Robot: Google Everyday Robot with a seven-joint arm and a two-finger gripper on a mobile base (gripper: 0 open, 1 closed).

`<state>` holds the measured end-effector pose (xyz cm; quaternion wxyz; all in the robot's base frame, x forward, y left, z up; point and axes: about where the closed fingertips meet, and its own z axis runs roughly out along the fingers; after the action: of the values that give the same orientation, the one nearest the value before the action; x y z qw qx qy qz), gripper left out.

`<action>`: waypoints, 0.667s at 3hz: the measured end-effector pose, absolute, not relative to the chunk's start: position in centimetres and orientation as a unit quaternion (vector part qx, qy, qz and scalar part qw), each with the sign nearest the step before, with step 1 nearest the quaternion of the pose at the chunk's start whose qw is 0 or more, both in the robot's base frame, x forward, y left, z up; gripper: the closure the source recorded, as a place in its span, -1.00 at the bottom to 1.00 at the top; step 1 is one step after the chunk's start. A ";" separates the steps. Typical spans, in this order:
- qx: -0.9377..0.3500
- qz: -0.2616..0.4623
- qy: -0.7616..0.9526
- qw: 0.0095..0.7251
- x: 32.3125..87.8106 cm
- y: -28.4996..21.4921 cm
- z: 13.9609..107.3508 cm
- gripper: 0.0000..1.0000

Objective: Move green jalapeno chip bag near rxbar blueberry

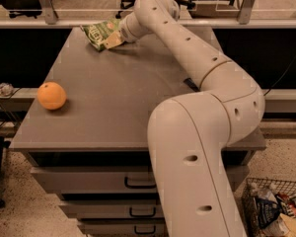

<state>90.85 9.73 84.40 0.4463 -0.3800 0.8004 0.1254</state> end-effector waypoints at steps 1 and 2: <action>-0.382 0.111 0.788 0.471 90.6 8.2 87.1 0.48; -0.381 0.097 0.772 0.499 89.5 5.6 90.5 0.94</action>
Offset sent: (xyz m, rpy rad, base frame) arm -0.0444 -0.0845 0.1111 0.0111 -0.2358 -0.0365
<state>89.48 5.59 90.46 0.4994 -0.3807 0.7721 0.0972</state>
